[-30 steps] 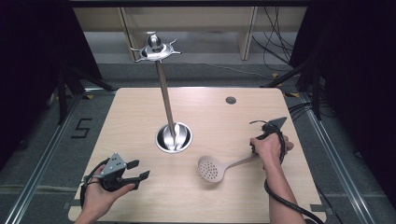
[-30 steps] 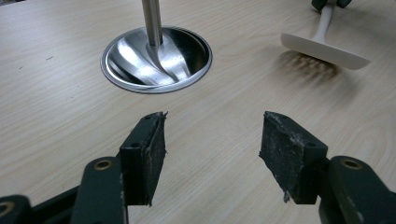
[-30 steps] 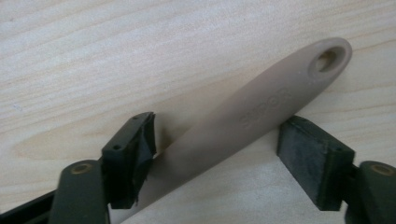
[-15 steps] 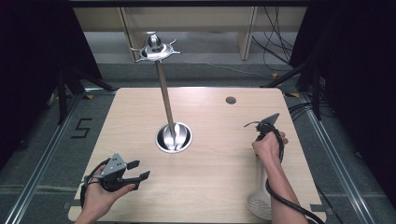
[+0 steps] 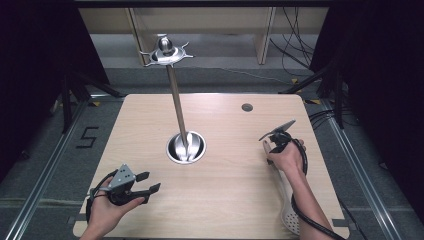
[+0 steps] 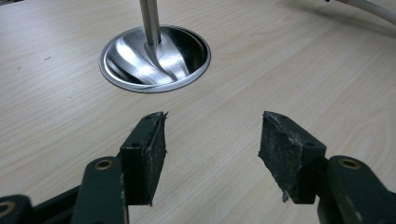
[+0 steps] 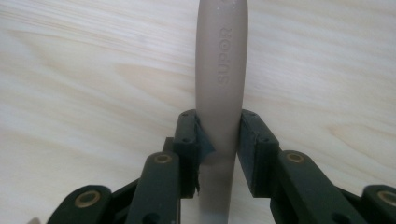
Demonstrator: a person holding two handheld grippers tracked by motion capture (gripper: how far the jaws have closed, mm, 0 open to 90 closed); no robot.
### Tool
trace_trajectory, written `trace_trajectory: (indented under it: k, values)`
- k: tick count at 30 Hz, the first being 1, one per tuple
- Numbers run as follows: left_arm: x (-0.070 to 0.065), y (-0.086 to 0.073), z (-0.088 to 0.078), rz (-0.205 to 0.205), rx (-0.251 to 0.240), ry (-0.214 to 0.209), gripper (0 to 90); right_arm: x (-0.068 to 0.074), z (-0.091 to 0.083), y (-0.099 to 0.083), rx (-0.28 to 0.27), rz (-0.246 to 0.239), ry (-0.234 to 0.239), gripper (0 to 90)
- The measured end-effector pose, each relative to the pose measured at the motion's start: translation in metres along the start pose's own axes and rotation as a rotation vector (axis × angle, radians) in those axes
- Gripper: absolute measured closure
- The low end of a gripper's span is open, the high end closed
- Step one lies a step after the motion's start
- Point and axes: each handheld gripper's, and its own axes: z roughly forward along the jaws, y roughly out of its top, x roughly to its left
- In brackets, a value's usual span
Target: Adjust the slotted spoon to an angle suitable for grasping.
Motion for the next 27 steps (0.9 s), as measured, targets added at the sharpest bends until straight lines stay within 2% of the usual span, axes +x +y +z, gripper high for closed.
trace_trajectory:
  k: [1, 2, 3, 4, 6, 7, 8, 9, 11, 13, 14, 15, 16, 17, 18, 19, 20, 21, 25, 26, 27]
  values:
    - [0.000, 0.000, 0.000, 0.005, 0.005, 0.002, 40.0, 0.001, -0.003, -0.002, -0.042, -0.011, 0.022, 70.9]
    - [0.000, 0.000, 0.000, -0.002, 0.006, 0.004, 40.0, 0.001, -0.007, -0.003, -0.040, -0.026, 0.032, 70.9]
    - [0.000, 0.000, 0.000, 0.003, 0.004, 0.001, 40.0, 0.002, -0.011, -0.006, -0.062, -0.038, 0.058, 70.9]
    - [0.000, 0.000, 0.000, 0.009, 0.003, 0.002, 40.0, 0.003, -0.019, -0.011, -0.116, -0.055, 0.120, 70.9]
    - [0.000, 0.000, 0.000, 0.006, 0.002, 0.002, 40.0, 0.001, -0.025, -0.016, -0.211, -0.135, 0.175, 70.9]
    - [0.000, 0.000, 0.000, 0.006, 0.002, 0.002, 40.0, 0.001, -0.025, -0.016, -0.211, -0.135, 0.175, 70.9]
    - [0.000, 0.000, 0.000, 0.004, 0.006, 0.002, 40.0, -0.001, -0.033, -0.023, -0.276, -0.187, 0.191, 70.9]
    - [0.000, 0.000, 0.000, 0.007, 0.004, 0.003, 40.0, 0.000, -0.038, -0.026, -0.289, -0.193, 0.211, 70.9]
    - [-0.001, 0.000, 0.000, 0.010, 0.011, 0.011, 40.0, 0.002, -0.049, -0.034, -0.317, -0.200, 0.214, 70.9]
    - [-0.003, 0.000, 0.002, -0.015, -0.003, -0.003, 40.0, 0.005, -0.058, -0.043, -0.372, -0.222, 0.237, 70.9]
    - [-0.003, 0.000, 0.002, -0.015, -0.003, -0.003, 40.0, 0.005, -0.058, -0.043, -0.372, -0.222, 0.237, 70.9]
    - [-0.001, 0.000, 0.001, 0.014, 0.001, -0.002, 40.0, 0.004, -0.061, -0.045, -0.443, -0.285, 0.259, 70.9]
    - [-0.001, 0.001, 0.001, 0.024, 0.006, 0.007, 40.0, 0.006, -0.065, -0.050, -0.483, -0.293, 0.276, 70.9]
    - [-0.002, 0.001, 0.000, 0.021, 0.013, 0.012, 40.0, 0.006, -0.068, -0.053, -0.520, -0.329, 0.281, 70.9]
    - [-0.001, 0.001, 0.001, 0.033, 0.005, 0.005, 40.0, 0.009, -0.075, -0.060, -0.585, -0.365, 0.295, 70.9]
    - [-0.002, 0.001, 0.001, 0.016, -0.001, 0.000, 40.0, 0.010, -0.078, -0.063, -0.604, -0.383, 0.299, 70.9]
    - [-0.002, 0.001, 0.001, 0.016, -0.001, 0.000, 40.0, 0.010, -0.078, -0.063, -0.604, -0.383, 0.299, 70.9]
    - [-0.003, 0.001, 0.001, 0.009, -0.006, -0.001, 40.0, 0.012, -0.080, -0.068, -0.638, -0.386, 0.305, 70.9]
    - [-0.003, 0.001, 0.001, 0.011, -0.006, 0.003, 40.0, 0.014, -0.091, -0.080, -0.780, -0.465, 0.307, 70.9]
    - [-0.003, 0.001, 0.001, 0.011, -0.006, 0.003, 39.9, 0.014, -0.091, -0.080, -0.780, -0.465, 0.307, 70.9]
    - [-0.003, 0.001, 0.001, 0.010, -0.007, 0.000, 40.0, 0.015, -0.094, -0.083, -0.818, -0.476, 0.318, 70.9]
